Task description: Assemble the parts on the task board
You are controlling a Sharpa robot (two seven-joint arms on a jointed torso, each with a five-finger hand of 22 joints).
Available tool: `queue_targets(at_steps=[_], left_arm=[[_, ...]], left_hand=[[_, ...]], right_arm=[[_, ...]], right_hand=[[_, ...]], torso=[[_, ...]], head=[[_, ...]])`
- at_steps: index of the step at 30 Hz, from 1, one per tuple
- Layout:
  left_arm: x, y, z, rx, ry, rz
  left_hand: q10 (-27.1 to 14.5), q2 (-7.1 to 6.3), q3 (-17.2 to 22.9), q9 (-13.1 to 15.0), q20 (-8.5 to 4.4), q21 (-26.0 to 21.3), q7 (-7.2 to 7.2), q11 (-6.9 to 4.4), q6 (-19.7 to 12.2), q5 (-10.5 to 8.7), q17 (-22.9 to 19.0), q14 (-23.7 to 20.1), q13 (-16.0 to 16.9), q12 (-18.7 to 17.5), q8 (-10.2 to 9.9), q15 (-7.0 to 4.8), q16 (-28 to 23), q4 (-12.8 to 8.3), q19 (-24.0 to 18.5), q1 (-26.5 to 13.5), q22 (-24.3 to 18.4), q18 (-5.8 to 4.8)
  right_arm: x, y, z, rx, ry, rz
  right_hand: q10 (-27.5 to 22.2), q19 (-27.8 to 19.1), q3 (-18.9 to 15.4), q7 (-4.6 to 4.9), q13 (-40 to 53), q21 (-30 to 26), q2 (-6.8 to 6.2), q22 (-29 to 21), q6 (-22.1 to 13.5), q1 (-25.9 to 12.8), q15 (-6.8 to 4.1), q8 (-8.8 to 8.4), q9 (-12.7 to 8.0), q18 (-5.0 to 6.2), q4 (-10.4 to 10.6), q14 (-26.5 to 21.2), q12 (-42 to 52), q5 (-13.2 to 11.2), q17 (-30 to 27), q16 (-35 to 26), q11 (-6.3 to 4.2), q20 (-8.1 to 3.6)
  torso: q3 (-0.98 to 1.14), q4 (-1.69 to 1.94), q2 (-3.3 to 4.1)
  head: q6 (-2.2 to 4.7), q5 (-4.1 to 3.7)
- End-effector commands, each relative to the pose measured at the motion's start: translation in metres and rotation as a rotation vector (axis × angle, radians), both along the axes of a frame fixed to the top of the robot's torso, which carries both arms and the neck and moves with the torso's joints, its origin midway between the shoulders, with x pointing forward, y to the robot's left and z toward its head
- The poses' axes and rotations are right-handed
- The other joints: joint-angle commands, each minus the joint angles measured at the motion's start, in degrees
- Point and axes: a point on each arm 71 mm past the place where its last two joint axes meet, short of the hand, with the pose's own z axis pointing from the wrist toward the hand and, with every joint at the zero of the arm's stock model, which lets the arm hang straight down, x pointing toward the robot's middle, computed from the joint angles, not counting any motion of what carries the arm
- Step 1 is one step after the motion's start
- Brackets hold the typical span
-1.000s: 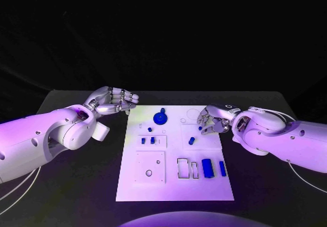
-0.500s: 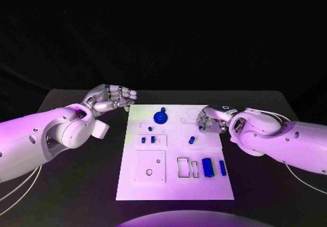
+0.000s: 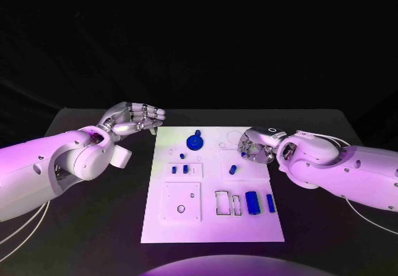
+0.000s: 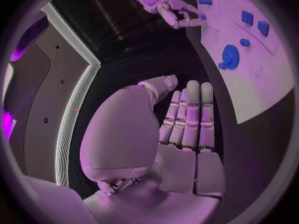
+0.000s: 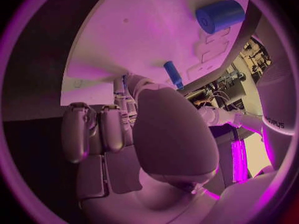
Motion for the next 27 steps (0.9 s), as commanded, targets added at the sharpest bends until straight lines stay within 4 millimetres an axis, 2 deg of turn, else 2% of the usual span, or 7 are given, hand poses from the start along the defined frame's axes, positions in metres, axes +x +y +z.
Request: queue_targets(at_steps=[1, 5, 7, 13, 16, 17, 27], left_arm=[[-0.0004, -0.0013, 0.0011, -0.012, 0.002, -0.008], [-0.0007, -0.0014, 0.001, -0.01, 0.005, -0.011], [-0.001, -0.0015, 0.001, -0.01, 0.006, -0.012], [-0.0018, -0.0016, 0.0011, -0.009, 0.007, -0.016], [-0.0022, -0.0018, 0.0011, -0.009, 0.008, -0.018], [-0.0023, -0.0018, 0.0011, -0.009, 0.009, -0.019], [-0.0028, -0.0023, 0.001, -0.008, 0.011, -0.024]], left_hand=[[-0.38, 0.33, -0.37, -0.09, 0.13, -0.31, 0.18, 0.14, -0.1, 0.11, -0.07, -0.56, -0.06, 0.14, -0.36, 0.08, -0.36, -0.15, -0.34, -0.25, -0.07, 0.66], [-0.42, 0.35, -0.39, -0.1, 0.14, -0.36, 0.19, 0.15, -0.12, 0.11, -0.09, -0.6, -0.07, 0.15, -0.38, 0.09, -0.41, -0.17, -0.35, -0.23, -0.1, 0.66], [-0.46, 0.37, -0.41, -0.11, 0.15, -0.41, 0.21, 0.16, -0.14, 0.12, -0.12, -0.65, -0.08, 0.16, -0.39, 0.1, -0.45, -0.2, -0.37, -0.21, -0.13, 0.66], [-0.58, 0.41, -0.47, -0.13, 0.18, -0.55, 0.23, 0.19, -0.15, 0.13, -0.19, -0.78, -0.1, 0.18, -0.39, 0.13, -0.57, -0.27, -0.43, -0.17, -0.2, 0.66], [-0.66, 0.43, -0.53, -0.14, 0.21, -0.63, 0.25, 0.21, -0.16, 0.14, -0.23, -0.85, -0.12, 0.19, -0.4, 0.16, -0.64, -0.29, -0.47, -0.2, -0.25, 0.65], [-0.67, 0.43, -0.53, -0.14, 0.21, -0.64, 0.25, 0.21, -0.17, 0.14, -0.23, -0.85, -0.12, 0.19, -0.41, 0.16, -0.65, -0.29, -0.48, -0.2, -0.26, 0.65], [-0.98, 0.46, -0.71, -0.18, 0.29, -0.9, 0.29, 0.27, -0.22, 0.14, -0.35, -1.07, -0.17, 0.21, -0.43, 0.23, -0.85, -0.37, -0.6, -0.22, -0.4, 0.64]], right_arm=[[-0.0031, 0.0002, -0.0079, -0.069, 0.022, 0.006], [-0.0042, 0.0017, -0.0082, -0.088, 0.009, 0.008], [-0.0046, 0.0021, -0.0078, -0.095, -0.005, 0.005], [-0.0051, 0.0025, -0.0061, -0.099, -0.038, -0.005], [-0.0055, 0.0033, -0.0053, -0.095, -0.048, -0.007], [-0.0056, 0.0035, -0.0051, -0.094, -0.05, -0.007], [-0.0082, 0.0061, -0.0005, -0.05, -0.08, -0.008]], right_hand=[[0.02, 0.37, 1.79, -0.03, 0.05, 0.14, -0.33, 10.42, 0.77, -1.1, -0.03, 0.55, 0.38, -0.75, -0.88, 2.21, -0.34, -0.19, -0.18, 0.32, -0.04, 0.19], [0.75, 0.54, 4.08, -0.63, 0.29, 0.44, 0.38, 10.62, 2.46, -1.95, -0.39, 1.88, 1.39, -0.8, -2.94, 2.16, -0.24, -0.25, -0.36, 0.49, -0.45, -0.01], [1.47, 0.67, 5.72, -0.73, 0.49, 0.7, 1.5, 10.78, 2.86, -2.02, -0.65, 2.54, 2.07, -0.85, -4.7, 2.15, -0.14, -0.21, -0.41, 0.61, -0.68, -0.26], [2.47, 0.93, 9.2, -0.79, 0.91, 1.19, 2.16, 11.14, 2.19, -4.97, -0.8, 3.68, 4.01, -0.98, -8.85, 2.1, -0.32, -0.24, -0.81, 0.81, -0.85, -0.48], [2.56, 0.96, 9.74, -0.75, 1.0, 1.24, 2.15, 11.2, 2.07, -5.72, -0.79, 3.9, 4.4, -0.98, -9.57, 2.09, -0.36, -0.26, -0.91, 0.84, -0.9, -0.51], [2.7, 1.0, 10.5, -0.78, 1.14, 1.32, 2.2, 11.28, 1.88, -6.81, -0.82, 4.22, 5.01, -1.0, -10.66, 2.07, -0.4, -0.29, -1.01, 0.92, -0.92, -0.53], [2.9, 1.16, 11.11, -0.83, 1.31, 1.62, 2.23, 11.45, 1.78, -8.06, -0.86, 4.63, 5.71, -1.07, -11.73, 2.08, -0.39, -0.32, -1.03, 1.07, -0.98, -0.56]], torso=[[-0.03, 0.04, -0.01], [-0.04, 0.05, -0.01], [-0.05, 0.05, -0.01], [-0.04, 0.04, -0.02], [-0.01, 0.03, -0.02], [-0.01, 0.03, -0.02], [-0.03, 0.0, -0.04]], head=[[-0.12, -0.08], [-0.19, -0.16], [-0.21, -0.23], [-0.3, -0.42], [-0.3, -0.44], [-0.3, -0.44], [-0.24, -0.4]])
